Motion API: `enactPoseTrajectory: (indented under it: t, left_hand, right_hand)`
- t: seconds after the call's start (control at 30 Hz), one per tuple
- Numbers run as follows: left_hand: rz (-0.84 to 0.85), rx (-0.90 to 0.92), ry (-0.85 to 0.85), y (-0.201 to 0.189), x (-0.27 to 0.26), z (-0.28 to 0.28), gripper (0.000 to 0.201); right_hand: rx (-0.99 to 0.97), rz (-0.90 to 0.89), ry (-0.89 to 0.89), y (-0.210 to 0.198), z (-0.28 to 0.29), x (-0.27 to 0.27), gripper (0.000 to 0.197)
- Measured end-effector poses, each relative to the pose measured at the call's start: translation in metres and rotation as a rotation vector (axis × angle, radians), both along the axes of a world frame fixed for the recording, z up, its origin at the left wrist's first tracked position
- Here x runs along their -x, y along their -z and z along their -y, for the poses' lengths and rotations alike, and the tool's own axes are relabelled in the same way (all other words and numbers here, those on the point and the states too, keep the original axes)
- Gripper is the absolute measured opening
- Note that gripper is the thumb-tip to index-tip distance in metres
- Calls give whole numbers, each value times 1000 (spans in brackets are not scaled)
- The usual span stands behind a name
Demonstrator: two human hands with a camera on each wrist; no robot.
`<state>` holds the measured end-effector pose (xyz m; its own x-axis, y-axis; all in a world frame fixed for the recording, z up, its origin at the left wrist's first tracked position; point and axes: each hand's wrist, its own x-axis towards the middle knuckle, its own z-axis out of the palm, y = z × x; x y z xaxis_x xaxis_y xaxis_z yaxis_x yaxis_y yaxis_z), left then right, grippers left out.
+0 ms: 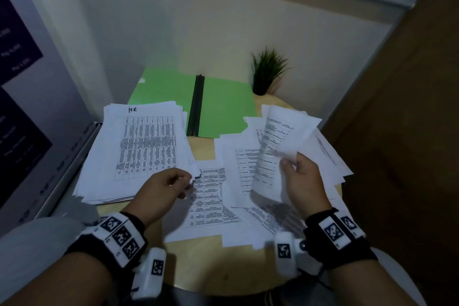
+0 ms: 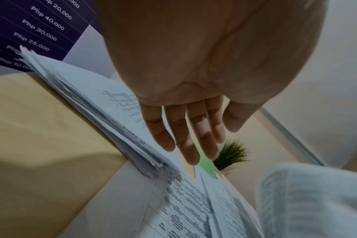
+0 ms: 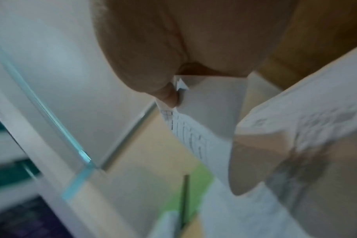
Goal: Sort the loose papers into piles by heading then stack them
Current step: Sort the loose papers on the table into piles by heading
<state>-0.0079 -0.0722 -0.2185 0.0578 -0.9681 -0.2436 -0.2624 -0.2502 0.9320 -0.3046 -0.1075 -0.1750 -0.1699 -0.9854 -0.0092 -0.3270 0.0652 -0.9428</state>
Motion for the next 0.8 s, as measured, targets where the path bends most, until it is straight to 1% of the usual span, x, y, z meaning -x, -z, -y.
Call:
enactPoseTrajectory:
  t: [0.03,0.07,0.1,0.13,0.17,0.2,0.23,0.27,0.3,0.33,0.37,0.4,0.43,0.47,0.5,0.53,0.63,0.7,0.77,0.8]
  left_hand:
    - [-32,-9,2,-3,5,0,9]
    - [-66,-25,-2,-4,10,0,14]
    - [-117,-40,-16,-8,15,-1,26]
    - [-181,-64,-37,-11,18,-3,44]
    - [-257,-88,-64,-13,19,-5,65]
    - [-336,-130,-74,-15,20,-7,80]
    - [-446,-192,-76,-17,20,-8,79]
    - [-515,-248,-85,-16,17,-14,61]
    - [-490,-284,-98,-16,20,-14,36]
    - [-446,-300,-130,-16,19,-15,23]
    - [-460,-320,-99,-17,17,-22,30]
    - [-429,-360,-35,-21,16,-33,44]
    - [-309,-429,30,-23,19,-35,62]
    - [-242,-475,55,-24,19,-32,79]
    - [-212,-466,46,-25,21,-25,93]
    - [-182,-452,26,-27,21,-19,101]
    - [-194,-402,30,-26,16,-14,108]
    - [-235,-374,88,-26,16,-11,109]
    - [-336,-388,141,-25,19,-9,109]
    - [-395,-382,144,-26,21,-9,106]
  right_hand:
    - [-4,170,-43,-11,-10,-12,24]
    - [-26,356,-91,-22,-20,-22,26]
    - [-53,537,-136,-31,-29,-30,27]
    - [-74,695,-163,-38,-36,-36,31]
    - [-81,813,-184,-44,-41,-40,36]
    - [-70,888,-176,-48,-43,-42,42]
    - [-57,936,-147,-50,-43,-43,46]
    - [-49,977,-102,-48,-42,-43,49]
    - [-49,1009,-55,-46,-41,-44,50]
    - [-56,1029,-2,-42,-40,-44,48]
    - [-66,1042,43,-37,-38,-45,44]
    - [-77,1050,80,-33,-37,-45,41]
    - [-84,1048,112,-30,-37,-45,38]
    - [-84,1041,138,-28,-36,-45,36]
    - [-78,1033,162,-26,-34,-45,33]
    - [-67,1032,177,-25,-33,-44,32]
    - [-33,1043,168,-25,-29,-45,31]
    - [-31,1056,131,-26,-29,-46,30]
    - [-49,1075,46,-29,-32,-49,31]
    - [-61,1080,-4,-30,-34,-53,31]
